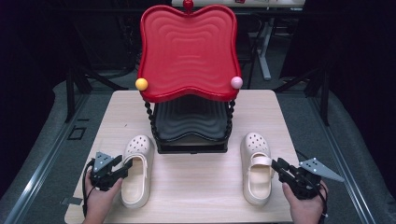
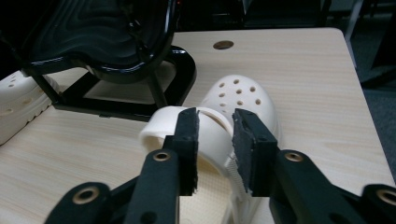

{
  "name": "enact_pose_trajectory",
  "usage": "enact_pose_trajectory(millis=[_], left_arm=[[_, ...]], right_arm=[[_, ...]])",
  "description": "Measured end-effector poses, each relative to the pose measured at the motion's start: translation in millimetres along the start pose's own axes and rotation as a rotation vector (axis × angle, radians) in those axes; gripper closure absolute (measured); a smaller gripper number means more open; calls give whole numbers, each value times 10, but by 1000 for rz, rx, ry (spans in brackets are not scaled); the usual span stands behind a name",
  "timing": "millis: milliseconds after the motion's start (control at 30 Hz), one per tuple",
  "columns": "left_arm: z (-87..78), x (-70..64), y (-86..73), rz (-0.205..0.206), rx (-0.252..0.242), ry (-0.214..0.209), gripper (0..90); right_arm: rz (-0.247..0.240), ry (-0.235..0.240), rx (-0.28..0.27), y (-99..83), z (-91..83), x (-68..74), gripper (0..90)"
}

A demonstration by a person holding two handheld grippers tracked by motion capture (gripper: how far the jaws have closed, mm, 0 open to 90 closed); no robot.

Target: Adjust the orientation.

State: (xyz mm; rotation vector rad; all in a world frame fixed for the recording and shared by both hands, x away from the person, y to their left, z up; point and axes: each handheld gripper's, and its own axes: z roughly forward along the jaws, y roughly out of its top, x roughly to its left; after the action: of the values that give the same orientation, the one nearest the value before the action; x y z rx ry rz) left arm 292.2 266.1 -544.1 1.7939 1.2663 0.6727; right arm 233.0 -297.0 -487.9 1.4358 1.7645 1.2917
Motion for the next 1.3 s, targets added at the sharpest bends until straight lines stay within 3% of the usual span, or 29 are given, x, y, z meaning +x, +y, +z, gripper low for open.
enact_pose_trajectory(millis=[67,233,600,833,967,1067,1200,1300], left_arm=[[-2,8,-3,-6,-2,1,527],[-15,12,-3,-9,-7,-1,527],[-13,7,-11,-8,-3,4,527],[-15,13,-20,-13,-5,3,527],[-20,14,-23,-10,-1,4,526],[-20,16,-24,-10,0,4,526],[-15,12,-24,-10,-1,4,527],[-12,9,-24,-10,0,3,527]], right_arm=[[-45,-3,-2,10,6,83,636],[-74,-29,34,-31,77,106,603],[-42,-56,42,-82,251,-26,592],[-18,-50,53,-78,381,-79,608],[3,-56,58,-80,476,-114,661],[21,-64,56,-91,493,-153,767],[56,-37,48,-98,490,-212,776],[42,-41,47,-101,493,-202,776]])
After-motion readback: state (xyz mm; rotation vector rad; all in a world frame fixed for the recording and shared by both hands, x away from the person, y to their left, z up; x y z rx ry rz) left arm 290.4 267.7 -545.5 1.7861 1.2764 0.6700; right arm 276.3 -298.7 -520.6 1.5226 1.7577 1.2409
